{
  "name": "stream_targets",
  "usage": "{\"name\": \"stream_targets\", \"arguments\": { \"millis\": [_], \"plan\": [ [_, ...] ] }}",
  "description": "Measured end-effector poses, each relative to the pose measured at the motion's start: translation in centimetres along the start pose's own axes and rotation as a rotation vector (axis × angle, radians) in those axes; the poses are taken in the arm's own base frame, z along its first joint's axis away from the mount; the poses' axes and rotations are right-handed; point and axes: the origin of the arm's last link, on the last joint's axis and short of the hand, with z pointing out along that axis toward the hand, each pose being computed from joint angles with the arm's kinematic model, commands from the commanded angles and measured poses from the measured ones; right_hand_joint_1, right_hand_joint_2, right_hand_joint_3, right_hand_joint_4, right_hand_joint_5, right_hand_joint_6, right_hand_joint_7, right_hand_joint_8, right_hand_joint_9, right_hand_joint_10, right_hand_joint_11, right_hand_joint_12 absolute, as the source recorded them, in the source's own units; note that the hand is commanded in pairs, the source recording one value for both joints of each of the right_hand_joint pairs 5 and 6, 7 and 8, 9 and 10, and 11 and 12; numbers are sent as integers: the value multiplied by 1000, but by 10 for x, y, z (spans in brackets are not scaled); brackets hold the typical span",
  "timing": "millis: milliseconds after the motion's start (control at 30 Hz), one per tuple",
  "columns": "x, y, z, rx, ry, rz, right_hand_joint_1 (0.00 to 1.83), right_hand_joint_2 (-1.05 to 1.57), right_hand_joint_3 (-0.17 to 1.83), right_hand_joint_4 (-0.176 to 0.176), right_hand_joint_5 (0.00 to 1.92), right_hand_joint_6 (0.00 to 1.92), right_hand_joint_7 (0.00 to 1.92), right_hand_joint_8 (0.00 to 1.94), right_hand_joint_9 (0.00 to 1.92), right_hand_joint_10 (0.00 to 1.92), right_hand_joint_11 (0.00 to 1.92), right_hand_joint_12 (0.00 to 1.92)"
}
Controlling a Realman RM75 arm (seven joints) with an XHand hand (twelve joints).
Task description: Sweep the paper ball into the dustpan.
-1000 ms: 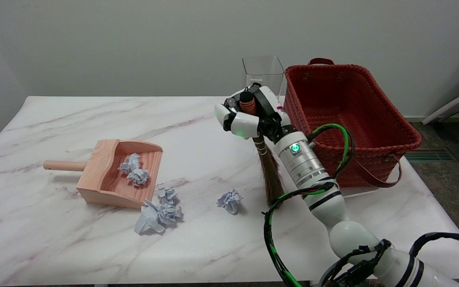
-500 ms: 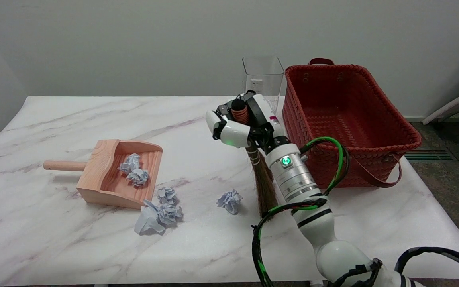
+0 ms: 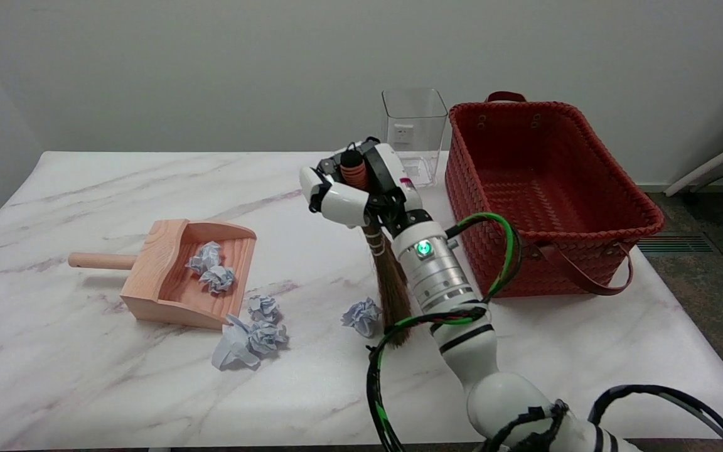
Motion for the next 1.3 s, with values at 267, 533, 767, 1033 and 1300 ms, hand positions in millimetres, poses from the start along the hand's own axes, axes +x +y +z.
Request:
{"name": "stream_targets", "arguments": {
  "millis": [267, 533, 767, 1033, 1300],
  "plan": [
    [-11, -5, 31, 39, -17, -3, 975, 1370, 1312, 0, 1920, 1920, 1920, 1920, 1920, 1920, 1851, 1851],
    [-29, -6, 66, 56, -62, 43, 977, 1359, 1317, 0, 1920, 1920, 1920, 1920, 1920, 1920, 1858, 1858],
    [-40, -15, 90, 76, -99, 79, 987, 1362, 1270, 0, 1920, 1920, 1920, 1920, 1920, 1920, 1848, 1848],
    [-28, -24, 104, 112, -99, 65, 988, 1399, 1231, 0, 1920, 1920, 1920, 1920, 1920, 1920, 1838, 1838],
    [6, -28, 107, 148, -64, -1, 984, 1449, 1195, 0, 1920, 1920, 1920, 1920, 1920, 1920, 1823, 1823]
  ]
}}
